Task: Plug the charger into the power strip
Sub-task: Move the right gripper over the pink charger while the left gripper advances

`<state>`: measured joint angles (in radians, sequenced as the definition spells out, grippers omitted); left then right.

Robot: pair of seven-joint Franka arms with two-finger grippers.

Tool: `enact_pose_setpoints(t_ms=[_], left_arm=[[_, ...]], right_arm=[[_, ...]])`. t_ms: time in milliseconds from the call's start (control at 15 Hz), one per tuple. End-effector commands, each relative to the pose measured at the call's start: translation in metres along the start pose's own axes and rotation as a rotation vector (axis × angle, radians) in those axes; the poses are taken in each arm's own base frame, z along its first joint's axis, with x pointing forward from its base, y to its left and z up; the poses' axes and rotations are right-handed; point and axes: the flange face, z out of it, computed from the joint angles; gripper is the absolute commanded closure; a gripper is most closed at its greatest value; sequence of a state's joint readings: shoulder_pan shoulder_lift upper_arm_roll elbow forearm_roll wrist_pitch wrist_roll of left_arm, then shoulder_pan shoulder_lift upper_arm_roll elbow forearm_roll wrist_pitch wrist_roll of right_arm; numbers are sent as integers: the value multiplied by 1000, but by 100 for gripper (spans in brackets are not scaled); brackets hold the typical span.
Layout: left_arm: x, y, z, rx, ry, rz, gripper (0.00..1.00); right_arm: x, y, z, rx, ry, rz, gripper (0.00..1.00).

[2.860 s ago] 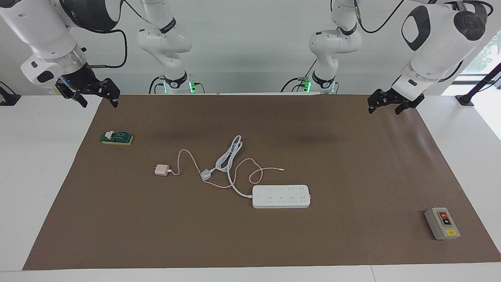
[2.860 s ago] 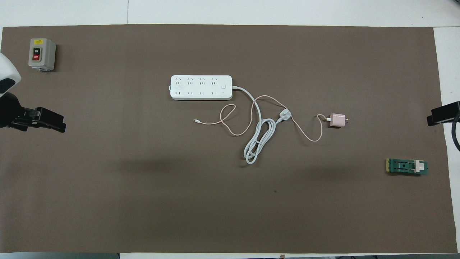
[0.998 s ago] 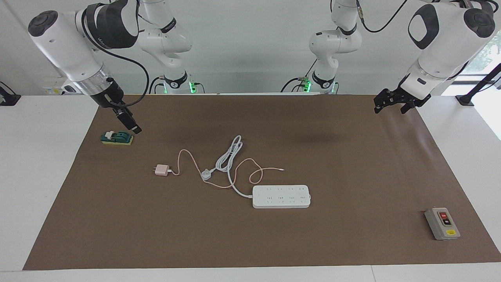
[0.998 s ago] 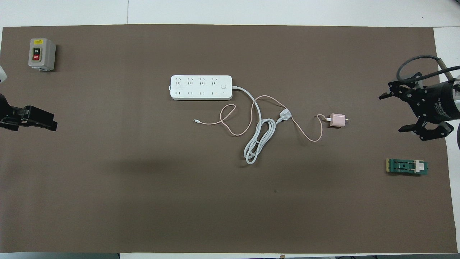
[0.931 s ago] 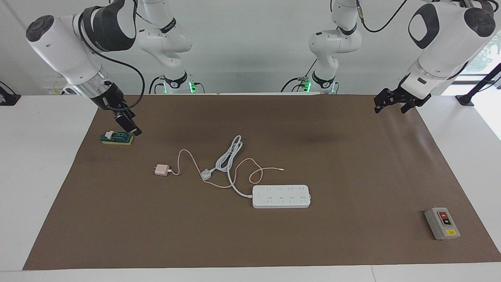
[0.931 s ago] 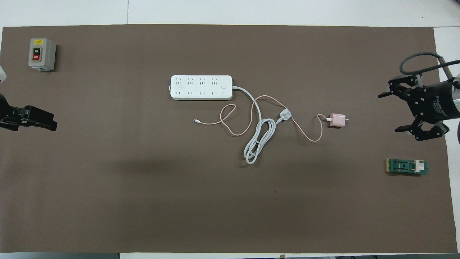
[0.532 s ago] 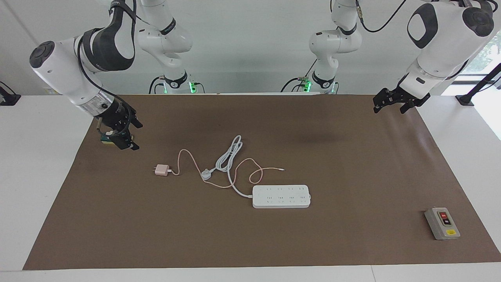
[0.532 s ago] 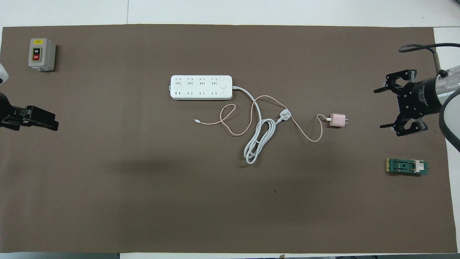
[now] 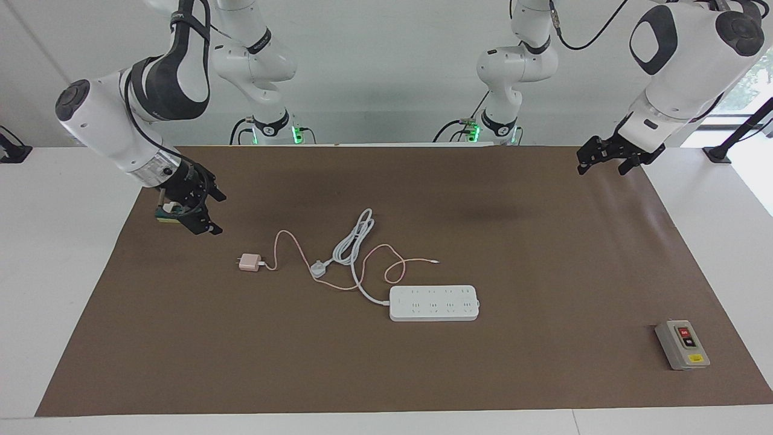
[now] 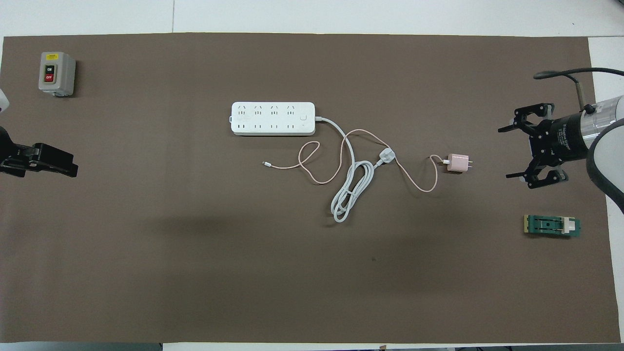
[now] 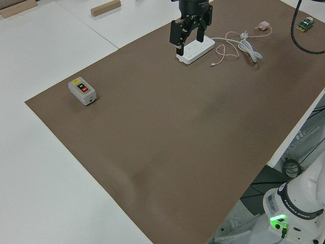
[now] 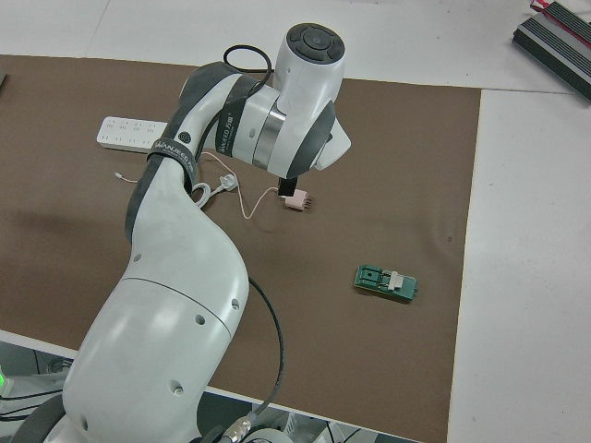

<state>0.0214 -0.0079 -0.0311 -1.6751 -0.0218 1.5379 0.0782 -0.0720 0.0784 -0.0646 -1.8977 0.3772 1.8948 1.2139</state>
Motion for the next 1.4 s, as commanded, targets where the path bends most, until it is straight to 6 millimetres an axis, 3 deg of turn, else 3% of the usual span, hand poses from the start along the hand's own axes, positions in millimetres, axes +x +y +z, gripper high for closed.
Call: enact_pose_setpoints(t_ms=[0, 133, 333, 599, 798, 931, 1064, 1330], left_arm=[[-5, -6, 12, -96, 19, -6, 0], [-3, -13, 24, -201, 5, -40, 0], [11, -14, 54, -311, -41, -68, 0], [37, -13, 95, -544, -89, -101, 0], [55, -5, 114, -702, -40, -85, 0], [65, 3, 138, -758, -47, -81, 0], [61, 15, 167, -847, -116, -101, 0], [70, 22, 190, -1012, -112, -118, 0]], right_arm=[[17, -25, 20, 29, -16, 7, 0], [14, -32, 39, 12, -5, -8, 0], [30, -45, 72, -41, -8, -16, 0], [36, -55, 88, -41, -17, 40, 0], [31, -59, 96, -8, -19, 129, 0], [35, -53, 107, -3, -35, 167, 0], [36, -49, 112, -12, -38, 177, 0], [26, -38, 131, -47, -57, 202, 0]])
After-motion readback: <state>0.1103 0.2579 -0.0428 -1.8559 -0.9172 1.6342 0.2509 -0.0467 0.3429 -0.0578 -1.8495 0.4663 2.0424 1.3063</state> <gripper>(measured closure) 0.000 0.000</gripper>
